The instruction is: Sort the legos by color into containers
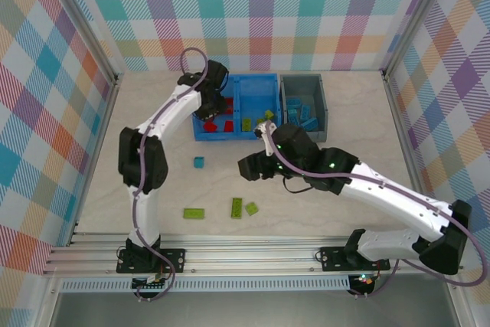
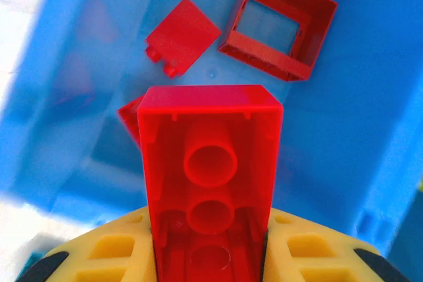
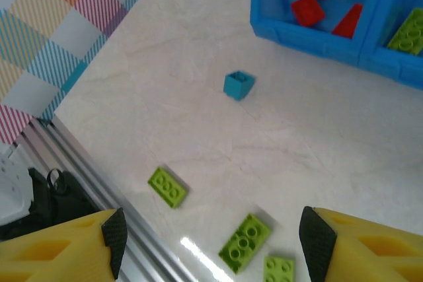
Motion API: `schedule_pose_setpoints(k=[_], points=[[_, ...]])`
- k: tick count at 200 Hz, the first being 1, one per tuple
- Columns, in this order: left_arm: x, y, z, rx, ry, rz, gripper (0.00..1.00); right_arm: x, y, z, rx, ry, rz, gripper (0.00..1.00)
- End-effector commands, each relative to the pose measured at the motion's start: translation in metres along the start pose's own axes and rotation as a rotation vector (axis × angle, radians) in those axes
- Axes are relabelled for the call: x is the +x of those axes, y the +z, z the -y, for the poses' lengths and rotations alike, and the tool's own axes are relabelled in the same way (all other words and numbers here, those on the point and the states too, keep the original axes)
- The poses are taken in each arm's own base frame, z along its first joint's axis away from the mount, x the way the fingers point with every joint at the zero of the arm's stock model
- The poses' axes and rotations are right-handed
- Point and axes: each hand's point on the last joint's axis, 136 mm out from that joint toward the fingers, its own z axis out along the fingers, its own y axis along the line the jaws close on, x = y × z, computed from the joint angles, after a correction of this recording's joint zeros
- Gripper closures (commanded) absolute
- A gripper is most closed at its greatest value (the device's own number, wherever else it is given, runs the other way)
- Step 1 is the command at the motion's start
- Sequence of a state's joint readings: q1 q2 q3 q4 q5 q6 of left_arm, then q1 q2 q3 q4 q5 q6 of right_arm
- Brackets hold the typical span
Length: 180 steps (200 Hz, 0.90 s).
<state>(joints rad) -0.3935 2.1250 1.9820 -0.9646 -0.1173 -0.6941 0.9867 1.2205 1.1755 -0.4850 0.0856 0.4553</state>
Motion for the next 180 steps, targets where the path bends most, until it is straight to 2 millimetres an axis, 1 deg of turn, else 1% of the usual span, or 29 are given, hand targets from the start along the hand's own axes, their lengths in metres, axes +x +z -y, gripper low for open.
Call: schedule_pose_setpoints(k=[1, 30, 53, 68, 77, 90, 113, 138, 147, 159, 168, 180], points=[[-0.005, 0.01, -0.003, 0.0, 0.05, -0.069, 0.73, -0.034, -0.008, -0.009, -0.003, -0.009, 0.13, 0.29], [-0.006, 0.031, 0.003, 0.014, 0.05, -0.092, 0.72, -0.026, -0.008, -0.004, 0.006, -0.003, 0.115, 0.29], [-0.001, 0.044, 0.004, 0.016, 0.054, -0.114, 0.68, -0.021, -0.009, -0.002, 0.009, 0.01, 0.11, 0.29], [0.001, 0.049, 0.001, -0.003, 0.053, -0.123, 0.63, -0.019, -0.008, -0.001, 0.011, 0.016, 0.102, 0.29], [0.003, 0.049, -0.002, -0.016, 0.055, -0.127, 0.56, -0.016, -0.007, 0.001, 0.014, 0.02, 0.095, 0.29], [0.002, 0.044, -0.005, -0.025, 0.056, -0.12, 0.48, -0.013, -0.004, 0.001, 0.016, 0.021, 0.082, 0.28], [-0.003, 0.022, -0.007, -0.012, 0.054, -0.088, 0.36, -0.009, -0.001, 0.003, 0.02, 0.026, 0.065, 0.28], [-0.008, -0.01, -0.006, 0.019, 0.053, -0.056, 0.35, -0.003, 0.004, 0.006, 0.032, 0.034, 0.042, 0.28], [-0.01, -0.026, -0.009, 0.022, 0.045, -0.034, 0.35, 0.0, 0.008, 0.007, 0.042, 0.043, 0.03, 0.28], [-0.013, -0.055, -0.018, 0.026, 0.028, 0.014, 0.36, 0.004, 0.02, 0.008, 0.058, 0.056, 0.006, 0.29], [-0.012, -0.077, -0.028, 0.031, 0.014, 0.052, 0.36, 0.009, 0.033, 0.007, 0.081, 0.064, -0.018, 0.29], [-0.007, -0.108, -0.046, 0.033, -0.006, 0.11, 0.36, 0.015, 0.054, 0.006, 0.128, 0.086, -0.051, 0.29]])
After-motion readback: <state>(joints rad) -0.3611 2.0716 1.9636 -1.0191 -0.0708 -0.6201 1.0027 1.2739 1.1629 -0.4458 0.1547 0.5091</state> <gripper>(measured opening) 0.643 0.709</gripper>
